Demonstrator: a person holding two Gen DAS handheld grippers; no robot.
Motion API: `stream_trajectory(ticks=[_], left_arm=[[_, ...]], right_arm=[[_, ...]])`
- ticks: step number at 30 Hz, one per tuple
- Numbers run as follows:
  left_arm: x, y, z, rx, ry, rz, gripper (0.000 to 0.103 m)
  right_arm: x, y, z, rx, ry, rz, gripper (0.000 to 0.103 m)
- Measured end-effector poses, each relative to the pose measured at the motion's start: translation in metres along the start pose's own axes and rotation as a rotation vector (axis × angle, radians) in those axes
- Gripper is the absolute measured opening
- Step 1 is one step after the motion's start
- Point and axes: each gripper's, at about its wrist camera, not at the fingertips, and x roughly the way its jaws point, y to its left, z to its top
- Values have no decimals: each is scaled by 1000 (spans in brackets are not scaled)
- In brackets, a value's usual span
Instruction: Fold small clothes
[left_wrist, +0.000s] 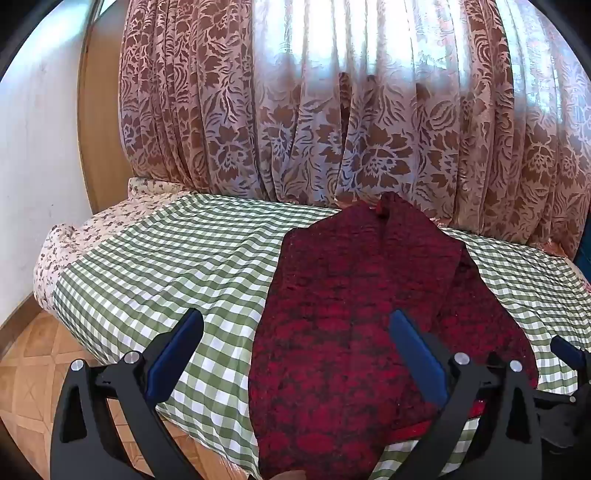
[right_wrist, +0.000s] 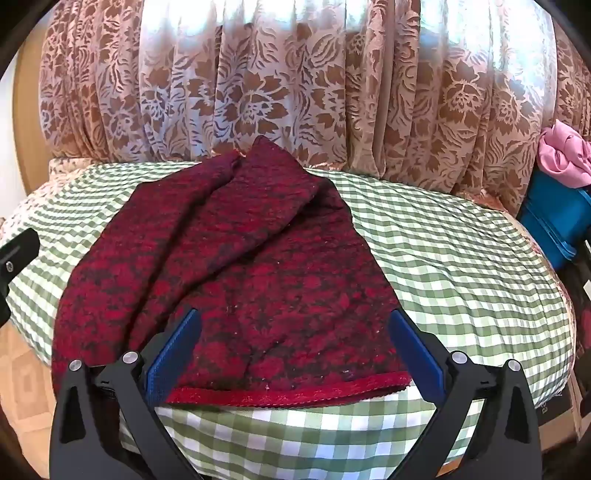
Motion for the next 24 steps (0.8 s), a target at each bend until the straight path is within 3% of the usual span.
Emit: stream_trajectory(ticks=[11,24], left_arm=[[2,-5,2,1,11,-15,101],[8,-8,0,14,25,-20,101]], right_arm=[[-2,-4,3,5,-47,-65,100],[0,-9,4,15,-57,-81,100]])
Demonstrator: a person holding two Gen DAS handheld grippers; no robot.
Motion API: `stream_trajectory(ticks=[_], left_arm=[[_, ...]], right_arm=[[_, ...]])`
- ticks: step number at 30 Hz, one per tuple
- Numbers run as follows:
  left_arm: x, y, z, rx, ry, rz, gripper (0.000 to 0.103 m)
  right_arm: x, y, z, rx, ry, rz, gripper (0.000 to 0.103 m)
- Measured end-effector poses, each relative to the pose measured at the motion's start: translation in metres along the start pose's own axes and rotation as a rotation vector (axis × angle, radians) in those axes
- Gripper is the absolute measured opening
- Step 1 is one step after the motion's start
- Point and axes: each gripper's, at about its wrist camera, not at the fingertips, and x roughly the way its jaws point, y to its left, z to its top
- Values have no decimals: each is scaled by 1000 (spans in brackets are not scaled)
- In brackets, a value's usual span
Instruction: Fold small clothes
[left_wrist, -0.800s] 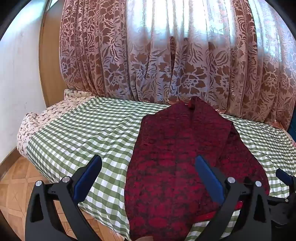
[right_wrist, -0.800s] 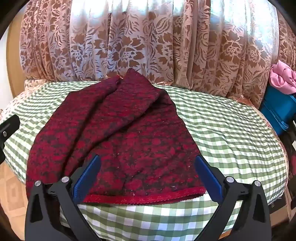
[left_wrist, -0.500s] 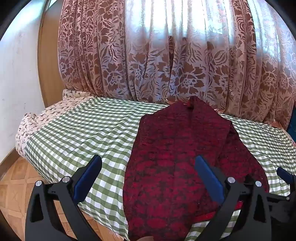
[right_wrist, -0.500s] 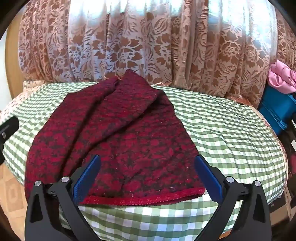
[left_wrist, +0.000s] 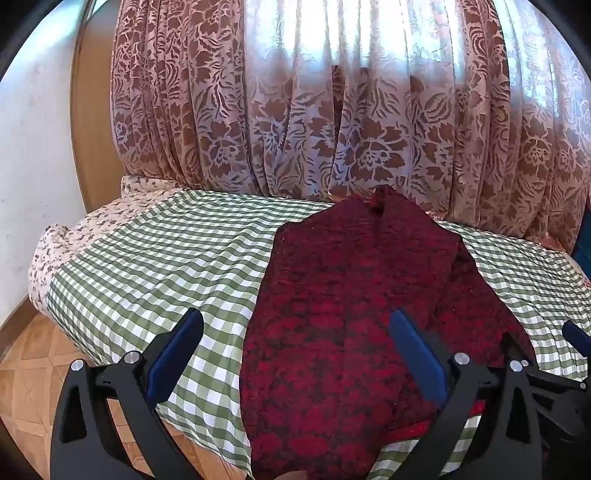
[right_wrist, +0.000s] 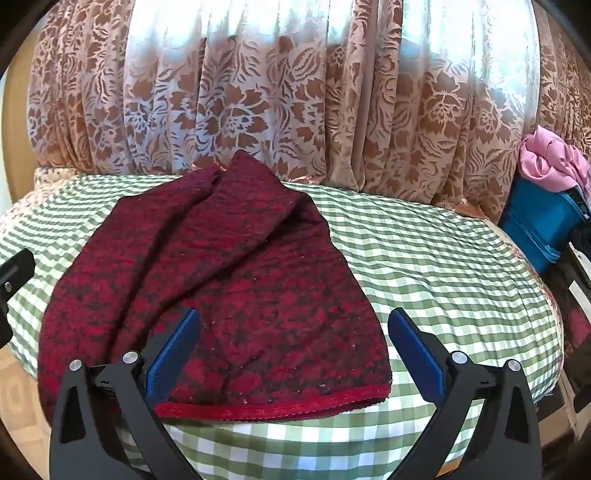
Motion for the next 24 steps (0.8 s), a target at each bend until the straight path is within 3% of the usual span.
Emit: stream_trajectory(ticks=[13,16,24], left_arm=[[-2,-4,-1,15,-4,-7,101],[-1,-4,-1,12,-3,-6,101],[-1,-4,-2,11,-3,-10,101]], right_arm=[[4,-3,-2,6,7,-16,100],[2,-4,1,-15,-10,-64,100],[1,-8,2,-27,-14,-52,100]])
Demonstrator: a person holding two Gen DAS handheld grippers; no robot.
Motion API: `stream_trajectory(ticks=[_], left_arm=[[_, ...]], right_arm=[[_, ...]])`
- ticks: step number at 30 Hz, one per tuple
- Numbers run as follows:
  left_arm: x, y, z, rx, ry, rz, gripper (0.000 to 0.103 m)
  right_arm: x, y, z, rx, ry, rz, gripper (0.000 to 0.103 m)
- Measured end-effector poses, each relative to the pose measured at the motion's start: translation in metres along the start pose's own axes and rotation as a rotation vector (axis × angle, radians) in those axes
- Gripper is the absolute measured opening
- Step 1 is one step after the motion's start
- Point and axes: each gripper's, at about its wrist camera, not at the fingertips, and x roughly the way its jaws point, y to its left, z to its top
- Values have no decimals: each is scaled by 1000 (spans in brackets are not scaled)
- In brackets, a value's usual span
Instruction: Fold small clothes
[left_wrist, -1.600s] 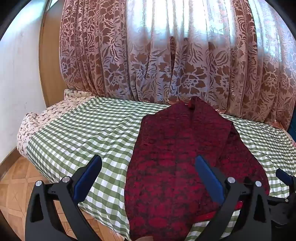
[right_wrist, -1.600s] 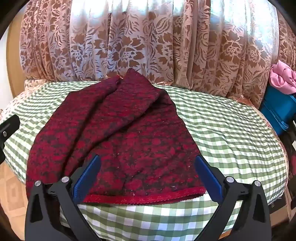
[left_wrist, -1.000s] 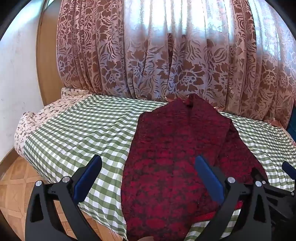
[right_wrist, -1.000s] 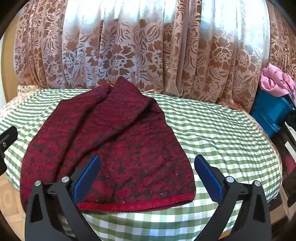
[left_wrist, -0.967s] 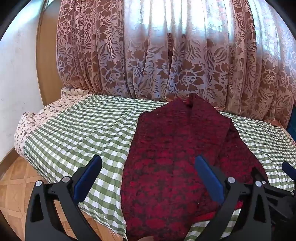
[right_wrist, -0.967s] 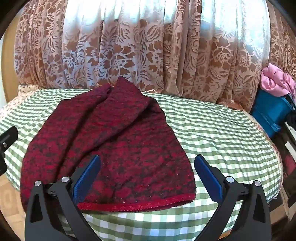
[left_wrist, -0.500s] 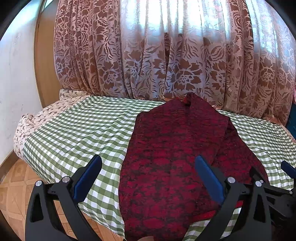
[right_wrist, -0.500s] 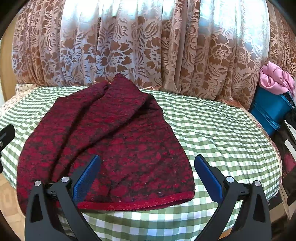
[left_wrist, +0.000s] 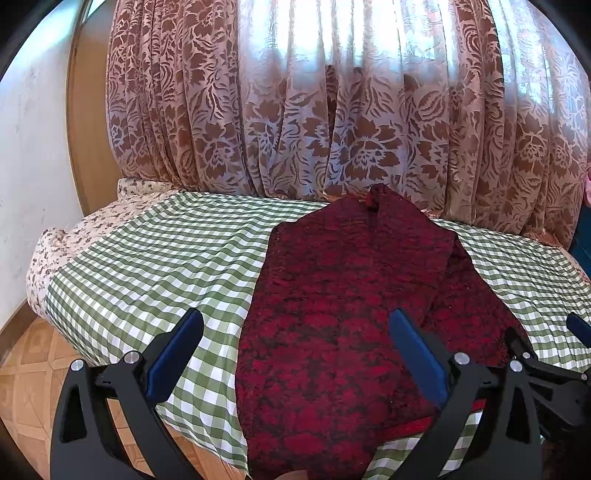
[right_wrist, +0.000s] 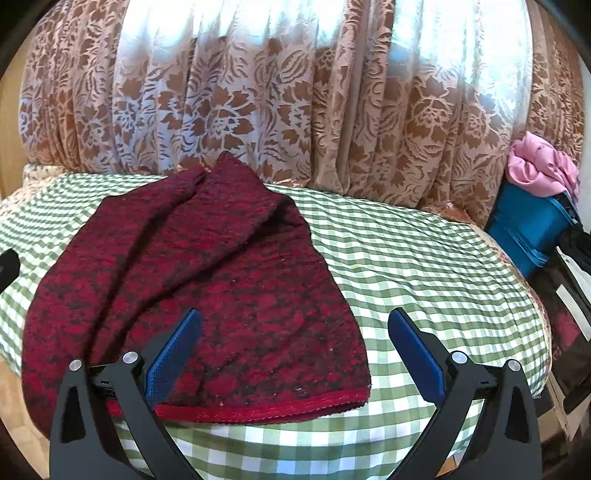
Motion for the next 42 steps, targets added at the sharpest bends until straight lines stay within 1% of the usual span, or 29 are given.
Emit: stream_trajectory(ticks=[1,4,5,6,9,11,19,37,42], left_arm=[[0,0,0,-1,0,0,101],[0,0,0,-2,1,1,101],[0,0,0,-3,1,0,101],[0,0,0,-2,1,0,101],[1,1,-1,-3,2,-1,101],[1,1,-2,-1,3,-2,101],[4,0,-4,6,13,-6,101],[6,-3,-3,11,24,-8,101],[14,-5,-3,31,48,3,101]], right_arm=[[0,-1,0,6,2,0,100],[6,-14,3,82,39,15,100],[8,-19,3,113,51,17,100],[11,-29,3,172,70,19,100],[18,-48,1,280,104,2,100],[21,-57,0,323,116,-21,100],[23,-61,-1,322,107,-46,100],[25,-57,-2,290,113,-38,100],[29,-55,-3,277,129,-26,100]])
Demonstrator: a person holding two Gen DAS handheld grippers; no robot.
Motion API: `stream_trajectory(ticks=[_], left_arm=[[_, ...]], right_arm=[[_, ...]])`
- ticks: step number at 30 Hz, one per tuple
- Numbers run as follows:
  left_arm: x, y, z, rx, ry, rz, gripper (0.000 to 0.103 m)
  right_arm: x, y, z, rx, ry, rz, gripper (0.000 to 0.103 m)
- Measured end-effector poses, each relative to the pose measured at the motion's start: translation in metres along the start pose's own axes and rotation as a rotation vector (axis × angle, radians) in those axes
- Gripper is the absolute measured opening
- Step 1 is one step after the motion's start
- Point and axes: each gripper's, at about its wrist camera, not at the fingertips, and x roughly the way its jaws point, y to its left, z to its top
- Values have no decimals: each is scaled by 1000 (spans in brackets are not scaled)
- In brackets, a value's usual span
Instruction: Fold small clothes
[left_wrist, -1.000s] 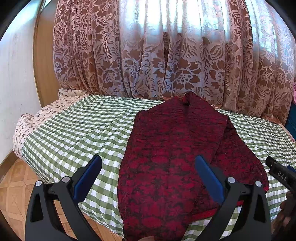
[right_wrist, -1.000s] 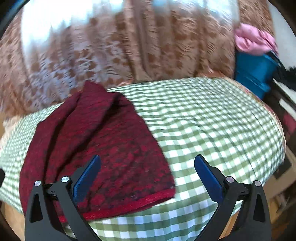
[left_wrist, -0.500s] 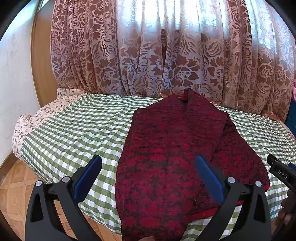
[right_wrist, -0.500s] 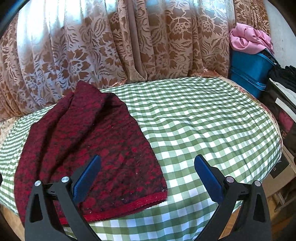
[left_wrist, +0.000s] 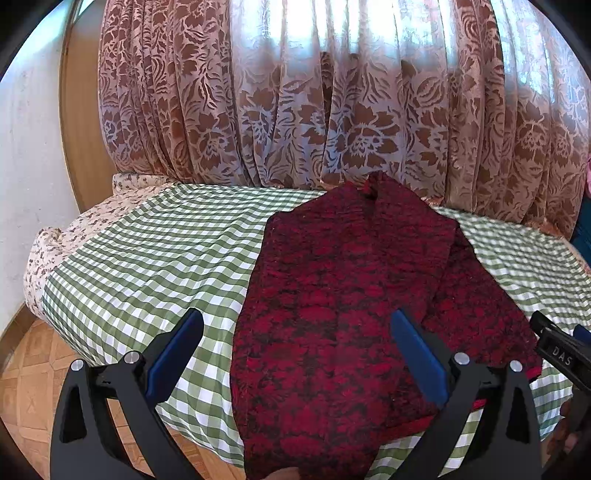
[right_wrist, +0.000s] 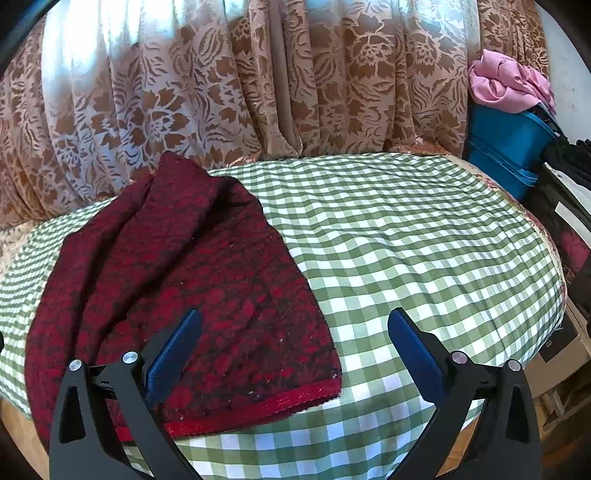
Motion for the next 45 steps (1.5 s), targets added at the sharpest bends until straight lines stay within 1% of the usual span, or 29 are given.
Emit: stream_trajectory(ticks=[4,10,12,20,28,31,32,34,35,36,37,38,39,40,41,42,43,44,45], left_arm=[[9,-2,2,34,30,-1,101],[11,4,3,59,19,3,101],[12,7,4,57,22,0,101],[16,10,6,53,33,0,101],[27,7,7,59,62,-7,101],[31,6,5,90,76,-29,100],[31,4,3,119,84,-58,100],[29,-1,-3,184,85,-127,99],[25,-3,-7,225,80,-163,99],[24,-5,-10,249,81,-181,99],[24,-9,-14,290,95,-205,99],[26,-13,-18,317,110,-213,99],[30,-17,-21,343,130,-212,92],[35,-21,-25,364,158,-215,82],[39,-24,-28,375,188,-231,79],[41,-25,-29,378,195,-233,77],[42,-26,-30,381,190,-232,75],[41,-26,-30,379,186,-243,72],[40,-26,-30,374,184,-253,66]], right_arm=[[8,2,-3,-15,34,31,100],[14,1,1,4,76,156,100],[15,0,3,10,84,173,100],[21,2,6,10,105,158,100],[28,9,3,-10,126,179,100],[30,11,5,-10,132,206,100],[31,12,6,-9,137,219,100],[36,16,11,1,162,284,99],[38,18,13,7,174,314,97],[41,21,15,16,195,353,95],[47,26,19,33,230,411,93],[54,32,22,44,266,465,90],[57,35,23,54,286,502,87],[66,44,25,67,321,544,82],[72,51,26,75,350,578,77],[79,59,26,81,385,619,74],[88,70,27,95,435,671,71],[92,79,26,94,458,699,68],[93,86,26,85,466,713,66]])
